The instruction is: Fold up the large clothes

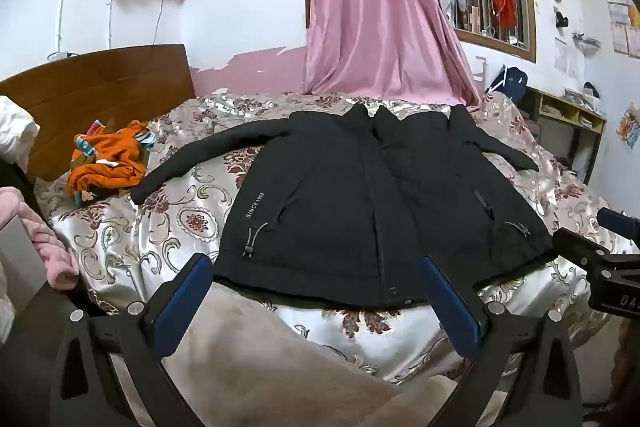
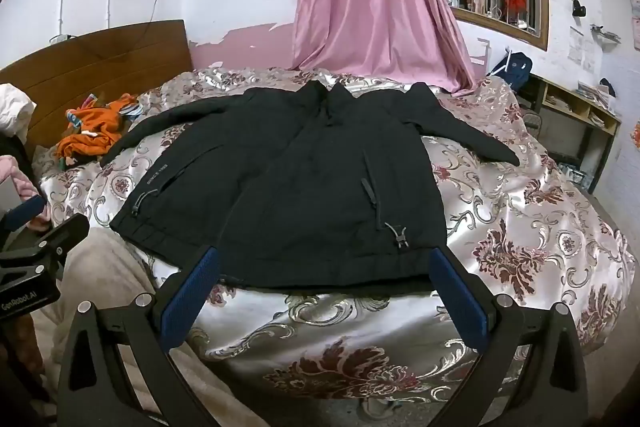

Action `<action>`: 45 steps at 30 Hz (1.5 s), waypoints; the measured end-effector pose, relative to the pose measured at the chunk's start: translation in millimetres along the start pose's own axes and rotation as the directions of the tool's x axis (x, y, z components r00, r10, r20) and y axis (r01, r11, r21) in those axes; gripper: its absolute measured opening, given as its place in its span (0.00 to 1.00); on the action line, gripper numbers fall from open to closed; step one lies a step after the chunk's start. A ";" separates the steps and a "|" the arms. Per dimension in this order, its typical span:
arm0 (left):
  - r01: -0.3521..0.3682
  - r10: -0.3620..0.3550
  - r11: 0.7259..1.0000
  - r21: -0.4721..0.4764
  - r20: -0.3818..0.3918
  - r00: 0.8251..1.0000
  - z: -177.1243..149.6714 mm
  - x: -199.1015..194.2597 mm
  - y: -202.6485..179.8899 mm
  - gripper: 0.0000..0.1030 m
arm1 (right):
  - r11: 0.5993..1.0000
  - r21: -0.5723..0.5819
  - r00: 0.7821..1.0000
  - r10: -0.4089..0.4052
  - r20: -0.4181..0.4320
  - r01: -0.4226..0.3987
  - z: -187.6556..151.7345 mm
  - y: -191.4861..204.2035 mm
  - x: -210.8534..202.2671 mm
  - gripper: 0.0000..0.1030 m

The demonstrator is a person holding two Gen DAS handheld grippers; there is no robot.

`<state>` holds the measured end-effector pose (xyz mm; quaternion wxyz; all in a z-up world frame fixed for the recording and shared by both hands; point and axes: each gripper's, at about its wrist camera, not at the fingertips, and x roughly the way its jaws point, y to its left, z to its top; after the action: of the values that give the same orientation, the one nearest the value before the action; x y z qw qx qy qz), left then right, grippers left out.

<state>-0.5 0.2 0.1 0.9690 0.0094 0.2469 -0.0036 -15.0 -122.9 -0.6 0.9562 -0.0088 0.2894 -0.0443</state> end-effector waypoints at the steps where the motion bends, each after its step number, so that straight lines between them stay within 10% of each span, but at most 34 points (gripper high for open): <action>1: -0.002 0.002 1.000 0.003 -0.002 1.000 0.0 0.0 -0.1 1.00 | 1.000 -0.002 1.000 -0.001 -0.003 0.001 0.2 -0.1 0.3 0.99; 45: -0.010 0.011 0.999 0.031 -0.001 1.000 0.5 -2.1 -4.3 1.00 | 1.000 -0.005 1.000 0.003 -0.017 -0.003 -0.1 2.6 4.6 0.99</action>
<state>-2.2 -4.1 1.4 0.9686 0.0257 0.2475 -0.0023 -11.0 -120.7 -3.3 0.9536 -0.0106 0.2978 -0.0423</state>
